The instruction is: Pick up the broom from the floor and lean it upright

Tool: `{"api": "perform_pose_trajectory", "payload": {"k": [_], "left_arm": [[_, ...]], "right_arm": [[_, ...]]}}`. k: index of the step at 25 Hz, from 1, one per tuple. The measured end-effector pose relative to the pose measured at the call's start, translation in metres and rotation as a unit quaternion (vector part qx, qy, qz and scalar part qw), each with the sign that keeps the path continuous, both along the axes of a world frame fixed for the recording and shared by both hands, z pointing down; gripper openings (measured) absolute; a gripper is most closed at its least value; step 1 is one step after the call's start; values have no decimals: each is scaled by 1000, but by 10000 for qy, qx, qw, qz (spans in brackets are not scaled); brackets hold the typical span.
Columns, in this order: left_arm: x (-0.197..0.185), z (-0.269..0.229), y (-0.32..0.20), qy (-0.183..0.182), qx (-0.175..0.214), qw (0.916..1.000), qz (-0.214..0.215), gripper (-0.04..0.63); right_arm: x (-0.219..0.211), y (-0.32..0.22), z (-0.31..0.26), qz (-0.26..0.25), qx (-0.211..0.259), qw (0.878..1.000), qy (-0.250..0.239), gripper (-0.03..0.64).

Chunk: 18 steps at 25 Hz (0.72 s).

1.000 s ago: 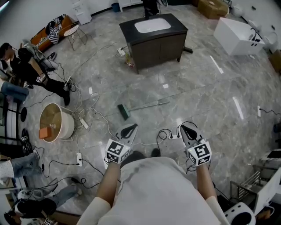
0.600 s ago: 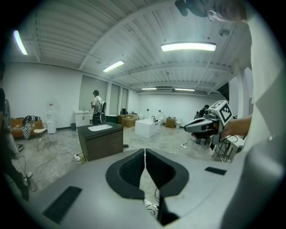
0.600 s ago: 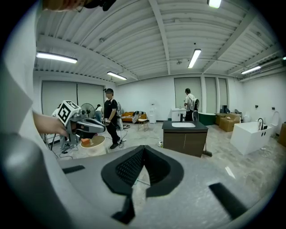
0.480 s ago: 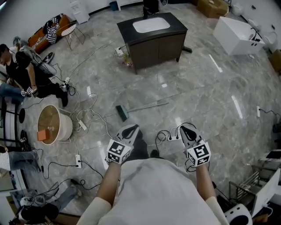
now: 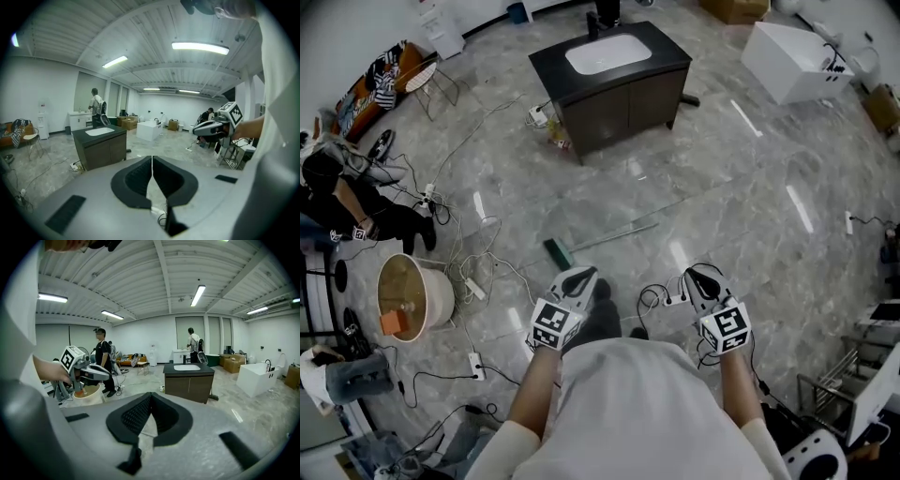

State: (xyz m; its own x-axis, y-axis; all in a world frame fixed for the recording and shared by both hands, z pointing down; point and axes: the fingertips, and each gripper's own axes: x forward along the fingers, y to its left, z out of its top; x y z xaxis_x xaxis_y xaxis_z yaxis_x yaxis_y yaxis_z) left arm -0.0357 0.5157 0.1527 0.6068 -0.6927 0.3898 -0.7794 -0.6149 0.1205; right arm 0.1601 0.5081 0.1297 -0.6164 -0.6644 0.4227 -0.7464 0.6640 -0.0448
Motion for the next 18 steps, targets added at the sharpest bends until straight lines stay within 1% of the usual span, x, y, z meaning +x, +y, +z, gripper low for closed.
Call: {"api": "perform_pose_trajectory", "payload": {"k": [5, 9, 14, 18], "left_arm": [[-26, 21, -53, -78, -266, 9990, 342, 11], [-47, 46, -91, -168, -414, 9970, 628, 11], [-65, 78, -136, -212, -593, 9929, 1011, 11], [-74, 102, -160, -209, -747, 9894, 1228, 11]], "right_arm": [[-28, -53, 11, 151, -189, 9996, 138, 0], [-46, -85, 27, 295, -398, 9985, 244, 0], [-61, -125, 52, 553, -695, 9955, 321, 0], [-74, -148, 71, 723, -848, 9931, 359, 0]]}}
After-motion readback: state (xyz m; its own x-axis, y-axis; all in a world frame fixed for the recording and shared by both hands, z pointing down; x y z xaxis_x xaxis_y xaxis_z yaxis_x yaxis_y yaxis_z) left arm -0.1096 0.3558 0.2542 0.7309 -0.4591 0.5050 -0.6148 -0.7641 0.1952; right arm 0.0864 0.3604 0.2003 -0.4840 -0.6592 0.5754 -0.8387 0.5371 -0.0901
